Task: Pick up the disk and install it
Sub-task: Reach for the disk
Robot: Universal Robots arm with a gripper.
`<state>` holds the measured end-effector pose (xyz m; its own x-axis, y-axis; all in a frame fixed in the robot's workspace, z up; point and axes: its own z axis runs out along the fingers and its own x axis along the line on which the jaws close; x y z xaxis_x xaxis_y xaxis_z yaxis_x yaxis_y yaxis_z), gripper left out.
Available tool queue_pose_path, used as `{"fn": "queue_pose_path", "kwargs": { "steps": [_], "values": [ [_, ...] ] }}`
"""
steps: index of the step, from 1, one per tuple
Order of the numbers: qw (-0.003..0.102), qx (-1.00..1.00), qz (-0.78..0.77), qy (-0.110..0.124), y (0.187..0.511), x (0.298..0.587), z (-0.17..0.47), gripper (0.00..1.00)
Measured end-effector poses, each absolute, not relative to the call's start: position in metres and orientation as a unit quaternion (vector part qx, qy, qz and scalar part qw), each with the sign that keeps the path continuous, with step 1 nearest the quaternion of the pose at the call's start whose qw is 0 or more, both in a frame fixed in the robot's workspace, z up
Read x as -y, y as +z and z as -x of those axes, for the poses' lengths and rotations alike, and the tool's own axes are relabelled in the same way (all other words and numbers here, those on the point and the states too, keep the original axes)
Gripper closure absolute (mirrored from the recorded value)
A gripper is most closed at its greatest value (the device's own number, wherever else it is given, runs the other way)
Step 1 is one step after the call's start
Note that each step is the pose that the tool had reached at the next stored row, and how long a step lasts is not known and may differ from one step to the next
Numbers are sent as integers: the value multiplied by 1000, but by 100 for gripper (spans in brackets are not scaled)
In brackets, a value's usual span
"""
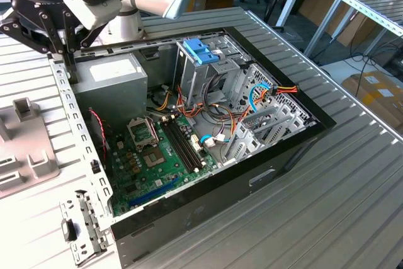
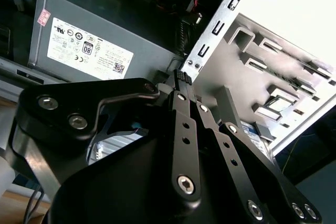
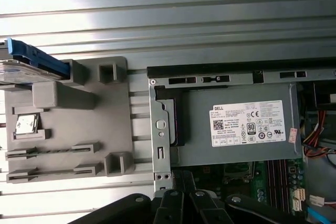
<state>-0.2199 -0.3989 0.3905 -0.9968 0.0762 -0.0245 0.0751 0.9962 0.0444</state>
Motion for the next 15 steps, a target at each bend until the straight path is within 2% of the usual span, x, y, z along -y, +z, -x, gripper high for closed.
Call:
{"fn": "queue_pose_path", "kwargs": {
  "steps": [15],
  "values": [
    [13, -999, -38, 22, 390, 399, 228, 89]
  ]
}}
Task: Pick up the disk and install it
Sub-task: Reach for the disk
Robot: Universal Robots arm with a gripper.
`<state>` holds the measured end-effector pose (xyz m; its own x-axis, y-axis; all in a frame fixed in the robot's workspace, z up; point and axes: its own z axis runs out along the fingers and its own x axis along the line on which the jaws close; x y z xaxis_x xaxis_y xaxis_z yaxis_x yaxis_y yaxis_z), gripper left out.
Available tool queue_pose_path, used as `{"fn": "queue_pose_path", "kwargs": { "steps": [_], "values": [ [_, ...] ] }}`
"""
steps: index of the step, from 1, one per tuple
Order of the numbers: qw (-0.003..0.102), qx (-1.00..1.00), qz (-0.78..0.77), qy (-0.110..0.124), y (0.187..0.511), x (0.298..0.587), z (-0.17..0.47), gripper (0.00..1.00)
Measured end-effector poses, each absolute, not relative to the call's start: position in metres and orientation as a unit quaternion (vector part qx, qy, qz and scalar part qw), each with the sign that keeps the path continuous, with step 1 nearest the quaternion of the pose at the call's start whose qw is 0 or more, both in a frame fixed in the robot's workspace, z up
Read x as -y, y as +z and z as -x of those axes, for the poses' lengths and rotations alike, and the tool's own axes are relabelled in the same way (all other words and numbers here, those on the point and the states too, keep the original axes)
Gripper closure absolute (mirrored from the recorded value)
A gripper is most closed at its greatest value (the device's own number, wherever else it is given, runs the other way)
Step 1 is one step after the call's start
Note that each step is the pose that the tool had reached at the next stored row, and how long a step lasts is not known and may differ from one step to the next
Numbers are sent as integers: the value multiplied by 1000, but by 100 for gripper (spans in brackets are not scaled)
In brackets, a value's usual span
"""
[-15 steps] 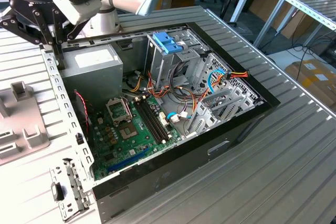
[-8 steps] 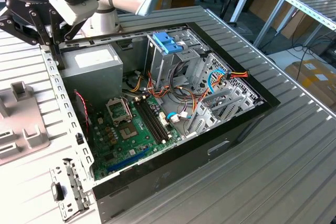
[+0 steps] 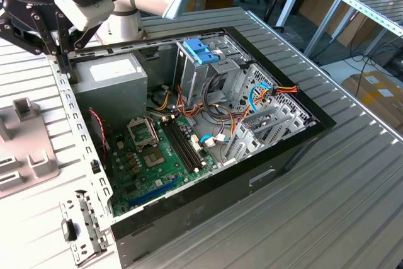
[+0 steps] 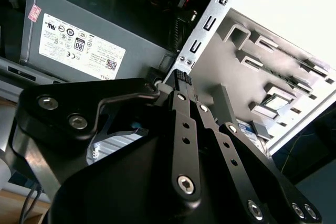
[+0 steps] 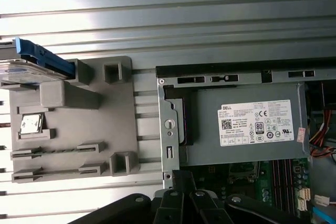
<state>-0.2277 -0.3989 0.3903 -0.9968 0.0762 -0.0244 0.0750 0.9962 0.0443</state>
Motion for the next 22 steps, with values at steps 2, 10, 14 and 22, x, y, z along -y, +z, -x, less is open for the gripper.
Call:
{"fn": "queue_pose_path", "kwargs": {
  "steps": [2, 10, 14, 22],
  "values": [
    [13, -999, -38, 22, 390, 399, 229, 89],
    [13, -999, -38, 22, 390, 399, 231, 89],
    [13, -999, -38, 22, 390, 399, 233, 89],
    [13, -999, -38, 22, 390, 399, 239, 89]
  ]
}}
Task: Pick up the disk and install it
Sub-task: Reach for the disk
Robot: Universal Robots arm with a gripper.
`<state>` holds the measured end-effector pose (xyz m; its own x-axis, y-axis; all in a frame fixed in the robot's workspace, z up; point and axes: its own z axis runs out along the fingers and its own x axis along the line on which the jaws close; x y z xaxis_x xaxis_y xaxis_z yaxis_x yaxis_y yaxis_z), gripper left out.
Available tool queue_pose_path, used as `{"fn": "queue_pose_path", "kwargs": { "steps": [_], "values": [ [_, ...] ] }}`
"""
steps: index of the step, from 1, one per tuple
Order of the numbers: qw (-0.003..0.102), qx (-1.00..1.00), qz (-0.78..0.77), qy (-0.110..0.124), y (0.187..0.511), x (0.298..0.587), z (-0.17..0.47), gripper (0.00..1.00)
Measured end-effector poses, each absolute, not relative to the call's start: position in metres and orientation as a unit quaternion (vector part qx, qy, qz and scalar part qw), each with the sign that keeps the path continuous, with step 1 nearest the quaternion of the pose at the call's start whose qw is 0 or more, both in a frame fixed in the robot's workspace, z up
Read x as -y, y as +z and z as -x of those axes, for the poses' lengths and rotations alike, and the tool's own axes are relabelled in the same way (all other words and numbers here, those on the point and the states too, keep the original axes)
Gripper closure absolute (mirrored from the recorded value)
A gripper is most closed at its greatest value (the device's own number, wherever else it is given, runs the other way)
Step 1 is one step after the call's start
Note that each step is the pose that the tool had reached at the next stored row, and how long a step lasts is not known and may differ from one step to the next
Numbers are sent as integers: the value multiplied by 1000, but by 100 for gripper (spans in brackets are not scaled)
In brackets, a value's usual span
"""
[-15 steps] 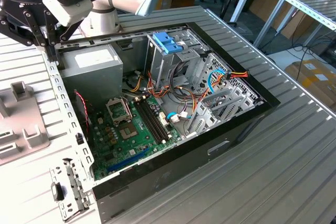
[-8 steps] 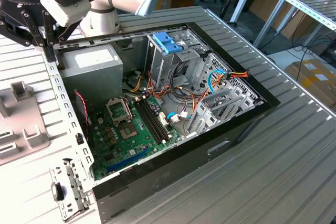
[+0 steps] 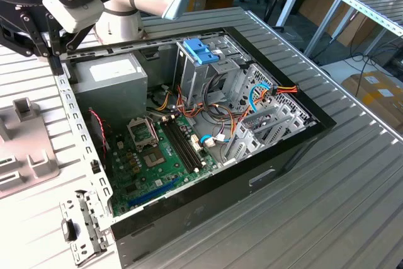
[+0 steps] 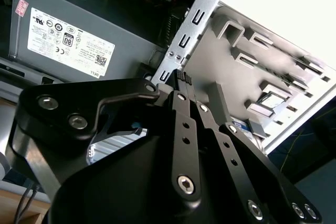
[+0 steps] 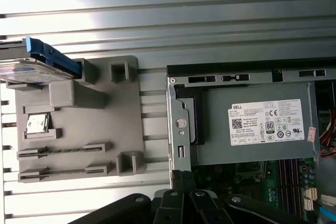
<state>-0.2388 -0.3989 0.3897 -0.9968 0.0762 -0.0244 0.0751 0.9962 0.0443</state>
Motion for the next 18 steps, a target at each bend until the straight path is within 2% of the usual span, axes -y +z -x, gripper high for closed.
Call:
{"fn": "queue_pose_path", "kwargs": {
  "steps": [18],
  "values": [
    [13, -999, -38, 22, 389, 399, 251, 89]
  ]
}}
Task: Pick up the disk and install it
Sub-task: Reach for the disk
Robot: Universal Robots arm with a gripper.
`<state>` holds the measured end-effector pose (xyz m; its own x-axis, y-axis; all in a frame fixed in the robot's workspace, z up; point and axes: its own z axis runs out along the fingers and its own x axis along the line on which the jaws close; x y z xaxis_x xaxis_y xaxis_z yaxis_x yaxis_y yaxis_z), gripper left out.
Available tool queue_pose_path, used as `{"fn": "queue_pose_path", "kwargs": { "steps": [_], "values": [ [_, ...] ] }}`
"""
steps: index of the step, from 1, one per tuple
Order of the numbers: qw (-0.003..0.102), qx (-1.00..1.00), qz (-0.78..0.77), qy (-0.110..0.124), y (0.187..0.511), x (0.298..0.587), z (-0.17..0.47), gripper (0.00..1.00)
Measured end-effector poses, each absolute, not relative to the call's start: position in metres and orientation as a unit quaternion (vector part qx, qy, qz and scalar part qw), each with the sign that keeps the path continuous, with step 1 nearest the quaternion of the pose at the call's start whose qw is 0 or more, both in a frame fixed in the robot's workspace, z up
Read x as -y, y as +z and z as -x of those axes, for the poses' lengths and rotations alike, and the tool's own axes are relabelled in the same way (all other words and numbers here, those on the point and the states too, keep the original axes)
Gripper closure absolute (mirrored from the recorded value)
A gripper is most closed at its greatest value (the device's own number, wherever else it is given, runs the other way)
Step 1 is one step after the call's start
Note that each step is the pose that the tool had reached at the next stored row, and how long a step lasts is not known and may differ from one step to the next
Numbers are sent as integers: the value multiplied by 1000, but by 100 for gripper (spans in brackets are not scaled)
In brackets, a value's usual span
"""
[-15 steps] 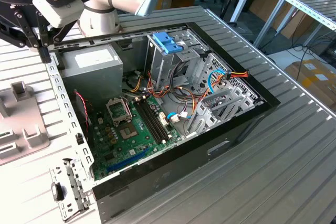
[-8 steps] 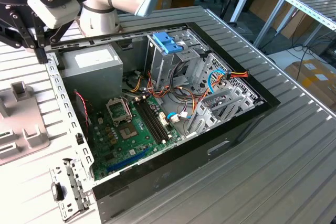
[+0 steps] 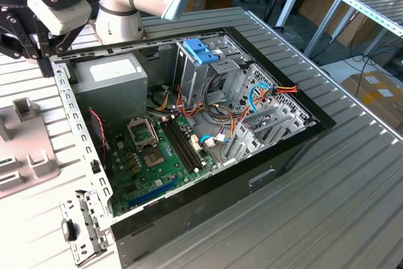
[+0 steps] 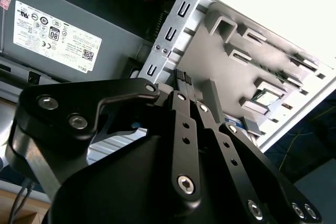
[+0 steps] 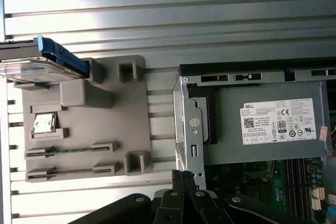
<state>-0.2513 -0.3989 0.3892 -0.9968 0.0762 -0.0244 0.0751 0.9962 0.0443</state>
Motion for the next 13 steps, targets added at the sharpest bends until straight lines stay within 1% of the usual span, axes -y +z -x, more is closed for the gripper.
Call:
{"fn": "queue_pose_path", "kwargs": {
  "steps": [13],
  "values": [
    [13, -999, -38, 22, 389, 399, 260, 89]
  ]
}}
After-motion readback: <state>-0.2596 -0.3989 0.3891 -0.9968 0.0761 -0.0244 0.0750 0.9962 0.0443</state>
